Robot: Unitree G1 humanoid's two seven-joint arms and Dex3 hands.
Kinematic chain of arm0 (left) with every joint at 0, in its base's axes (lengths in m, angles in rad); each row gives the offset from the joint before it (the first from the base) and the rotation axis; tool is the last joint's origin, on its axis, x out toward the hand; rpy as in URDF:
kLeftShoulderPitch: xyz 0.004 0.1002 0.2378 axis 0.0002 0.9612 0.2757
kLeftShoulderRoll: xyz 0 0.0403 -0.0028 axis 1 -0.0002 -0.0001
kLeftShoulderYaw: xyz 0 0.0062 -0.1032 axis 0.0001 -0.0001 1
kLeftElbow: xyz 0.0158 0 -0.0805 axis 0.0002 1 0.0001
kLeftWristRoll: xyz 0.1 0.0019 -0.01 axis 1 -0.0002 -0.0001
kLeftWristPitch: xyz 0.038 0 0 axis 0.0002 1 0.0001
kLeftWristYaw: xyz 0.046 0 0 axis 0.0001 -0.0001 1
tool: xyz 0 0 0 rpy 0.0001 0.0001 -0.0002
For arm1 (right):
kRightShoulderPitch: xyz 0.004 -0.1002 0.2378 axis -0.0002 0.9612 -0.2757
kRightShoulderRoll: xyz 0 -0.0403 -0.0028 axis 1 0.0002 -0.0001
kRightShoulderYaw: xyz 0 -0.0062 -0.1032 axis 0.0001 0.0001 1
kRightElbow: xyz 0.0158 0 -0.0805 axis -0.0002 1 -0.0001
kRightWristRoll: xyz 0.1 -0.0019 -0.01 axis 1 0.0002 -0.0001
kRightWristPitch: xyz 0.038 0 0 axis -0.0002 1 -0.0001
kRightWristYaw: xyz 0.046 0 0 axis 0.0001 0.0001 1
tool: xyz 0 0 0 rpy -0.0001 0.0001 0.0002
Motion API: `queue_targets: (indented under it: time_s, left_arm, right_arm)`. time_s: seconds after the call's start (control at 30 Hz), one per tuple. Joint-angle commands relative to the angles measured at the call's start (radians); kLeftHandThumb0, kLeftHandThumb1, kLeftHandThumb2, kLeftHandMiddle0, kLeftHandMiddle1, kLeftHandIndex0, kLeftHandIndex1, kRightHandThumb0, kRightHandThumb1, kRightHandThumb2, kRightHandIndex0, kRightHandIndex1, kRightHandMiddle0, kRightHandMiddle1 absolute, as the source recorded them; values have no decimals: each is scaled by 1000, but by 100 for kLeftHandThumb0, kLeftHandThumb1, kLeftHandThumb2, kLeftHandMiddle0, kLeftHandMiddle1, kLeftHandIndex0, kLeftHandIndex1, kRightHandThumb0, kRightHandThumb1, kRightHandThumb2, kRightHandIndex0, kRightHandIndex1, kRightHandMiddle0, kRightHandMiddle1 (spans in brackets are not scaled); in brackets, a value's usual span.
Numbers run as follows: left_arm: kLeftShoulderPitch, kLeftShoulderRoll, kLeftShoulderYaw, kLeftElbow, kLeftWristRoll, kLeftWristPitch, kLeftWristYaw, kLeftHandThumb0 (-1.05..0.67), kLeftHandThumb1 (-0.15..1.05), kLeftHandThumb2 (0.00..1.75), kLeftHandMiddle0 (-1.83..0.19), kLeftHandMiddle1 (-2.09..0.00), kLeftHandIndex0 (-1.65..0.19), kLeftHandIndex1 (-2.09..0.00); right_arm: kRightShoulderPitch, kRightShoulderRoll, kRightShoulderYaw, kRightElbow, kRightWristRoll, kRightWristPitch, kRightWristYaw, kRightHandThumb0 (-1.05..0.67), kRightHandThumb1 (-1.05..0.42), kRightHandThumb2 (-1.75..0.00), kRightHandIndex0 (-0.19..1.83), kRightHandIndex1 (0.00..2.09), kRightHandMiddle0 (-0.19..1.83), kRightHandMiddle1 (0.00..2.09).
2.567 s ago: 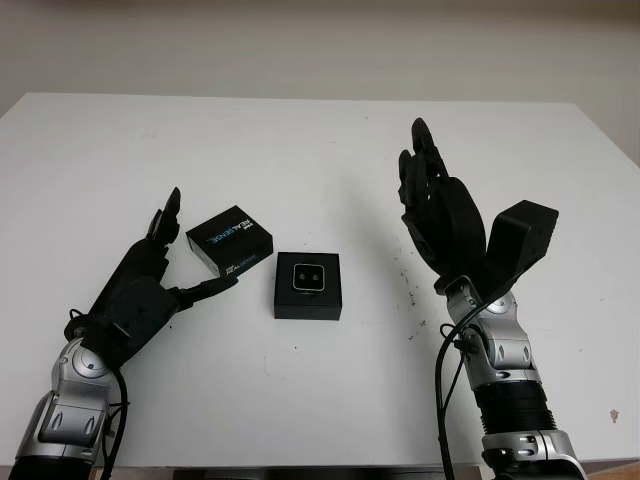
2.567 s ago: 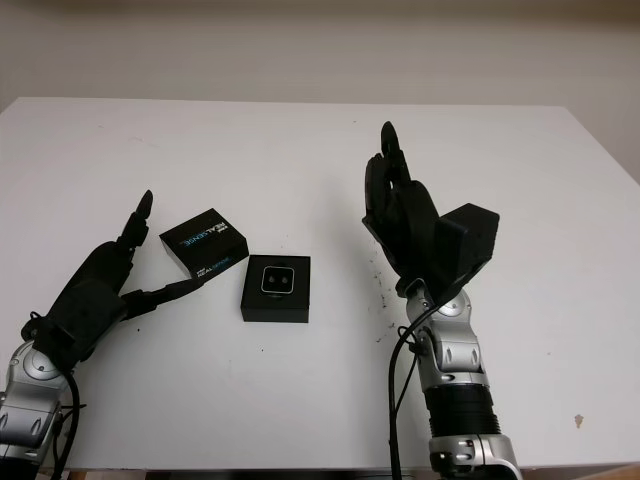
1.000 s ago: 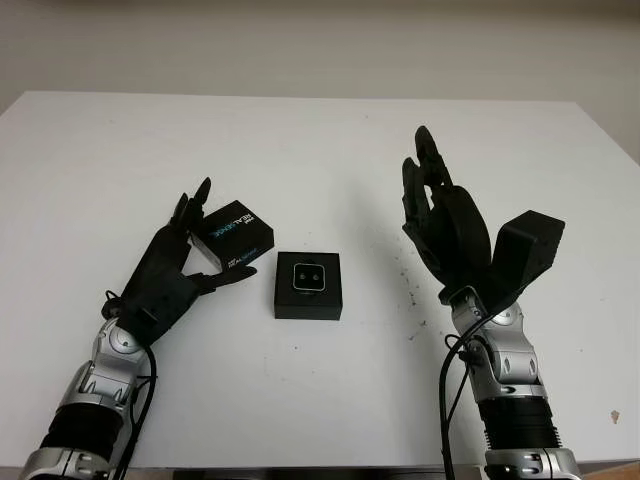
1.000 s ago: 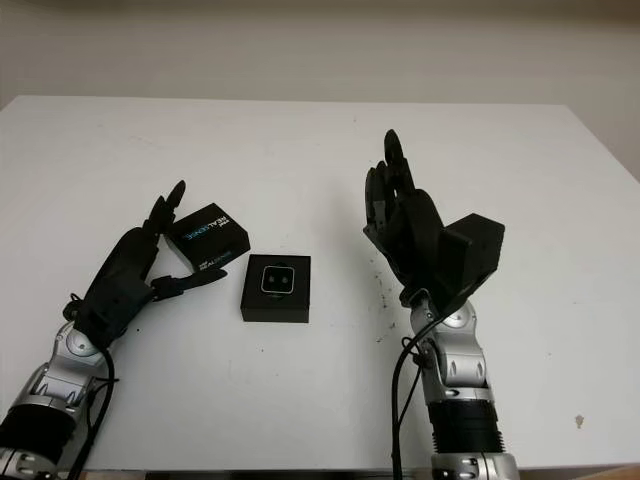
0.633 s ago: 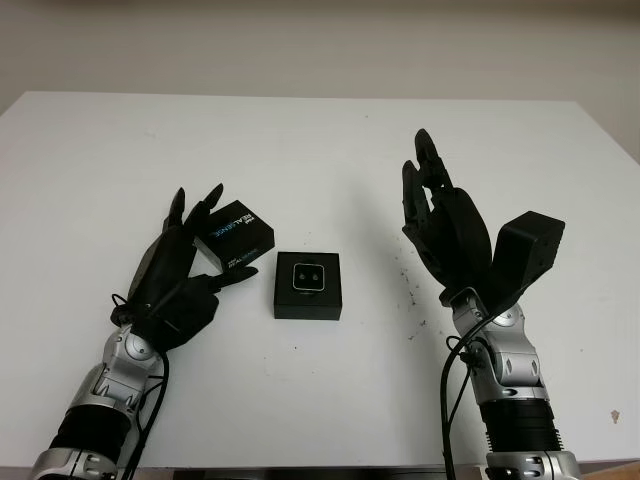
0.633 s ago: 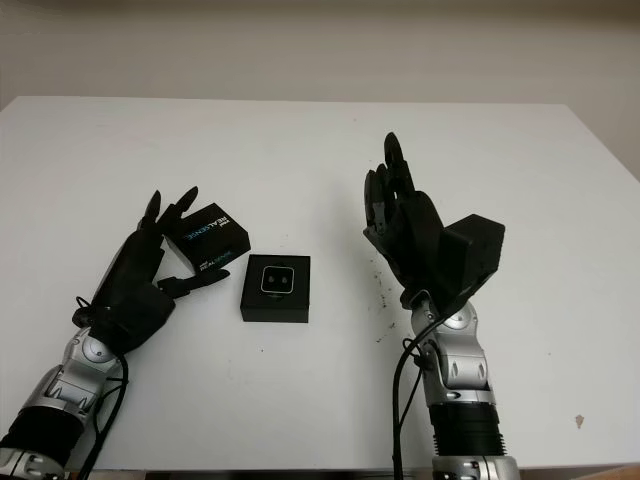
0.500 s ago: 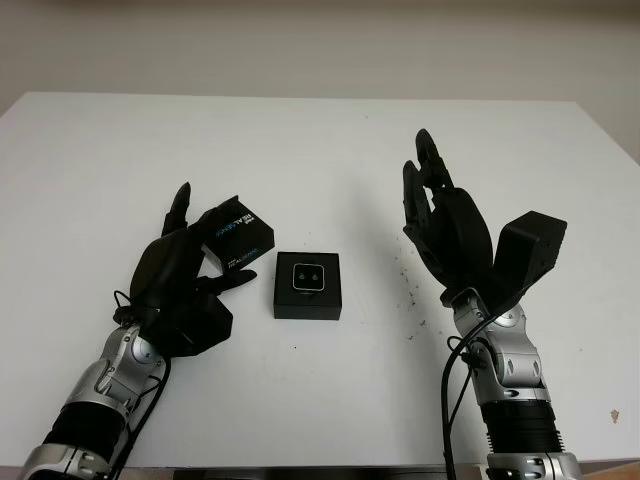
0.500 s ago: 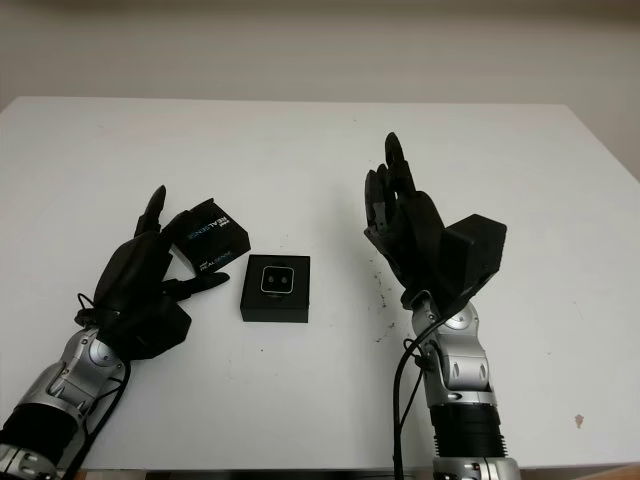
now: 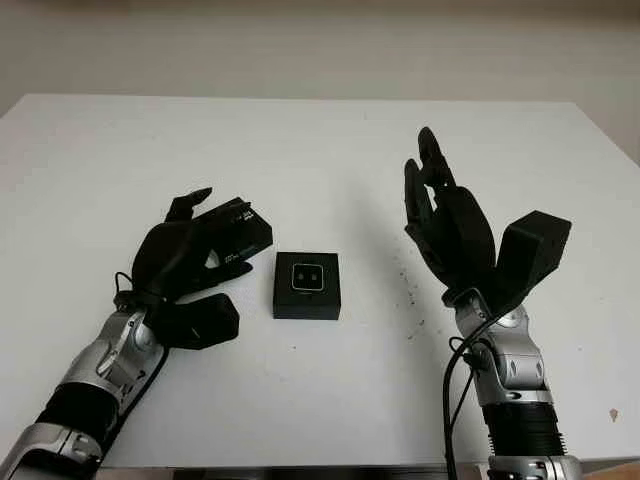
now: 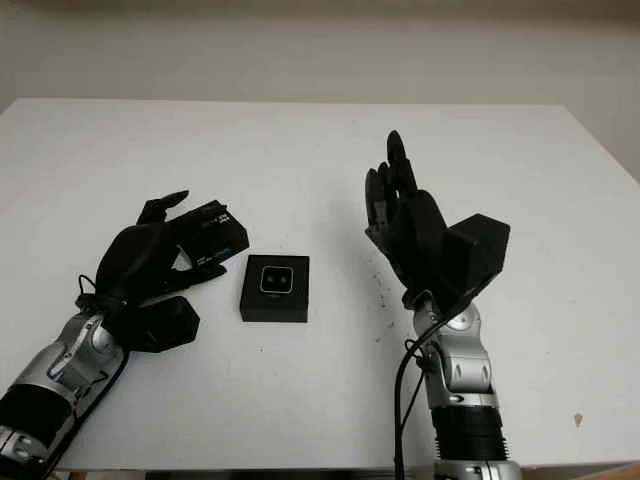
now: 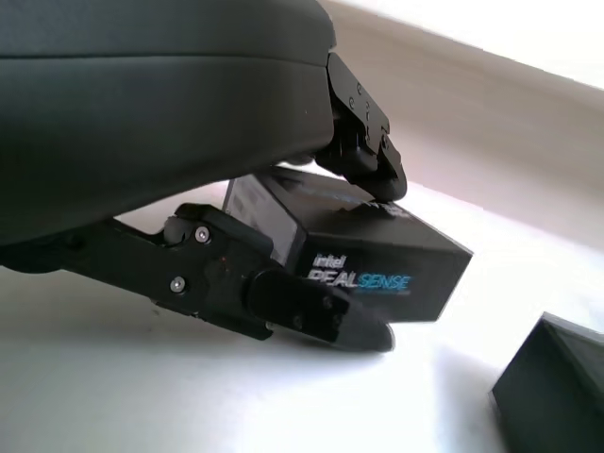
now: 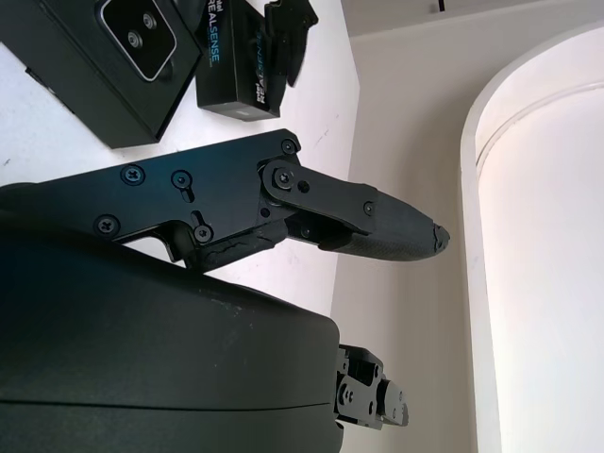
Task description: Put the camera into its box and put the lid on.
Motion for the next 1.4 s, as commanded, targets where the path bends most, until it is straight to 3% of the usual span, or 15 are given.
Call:
queue_targets:
  time_s: [0.0, 0.1, 0.23, 0.47, 0.73, 0.97, 1.2, 1.37]
  left_arm:
    - [16, -21, 34, 48, -66, -8, -24, -14, 95, 5, -45, -108, -65, -56]
    - [13, -33, 63, 63, -145, -13, -66, -11, 98, 6, -44, -113, -51, -82]
    - [19, -56, 109, 42, -254, 11, -142, -10, 99, 6, -45, -126, -45, -95]
    - [36, -101, 205, -126, -448, 146, -290, -11, 96, 5, -38, -140, -37, -120]
    - [49, -122, 263, -299, -544, 216, -358, -11, 95, 5, -38, -145, -35, -130]
    - [89, -127, 293, -536, -592, 291, -390, -8, 97, 6, -34, -143, -30, -132]
    - [146, -116, 311, -768, -591, 248, -414, -14, 96, 5, -40, -135, -33, -127]
    - [187, -118, 313, -846, -645, 267, -476, -14, 97, 6, -41, -132, -33, -126]
  right_arm:
    - [7, -9, -4, -12, -4, 1, -3, -62, -105, -61, -17, 5, -16, 5]
    - [5, -6, -6, -5, -1, -2, -4, -61, -105, -61, -17, 5, -15, 5]
    - [5, -4, -7, -3, 0, -1, -7, -62, -105, -60, -16, 6, -15, 5]
    - [3, -2, -4, 8, 0, -8, -8, -61, -105, -60, -16, 6, -14, 6]
    - [1, 7, -1, 26, -1, -25, -9, -61, -105, -58, -15, 6, -14, 6]
    - [9, 15, 7, 32, -14, -44, -18, -61, -105, -59, -14, 6, -13, 6]
    - [12, 22, 5, 32, -11, -44, -21, -58, -105, -61, -14, 6, -12, 6]
    - [14, 26, 4, 27, -11, -38, -27, -57, -105, -61, -13, 6, -12, 6]
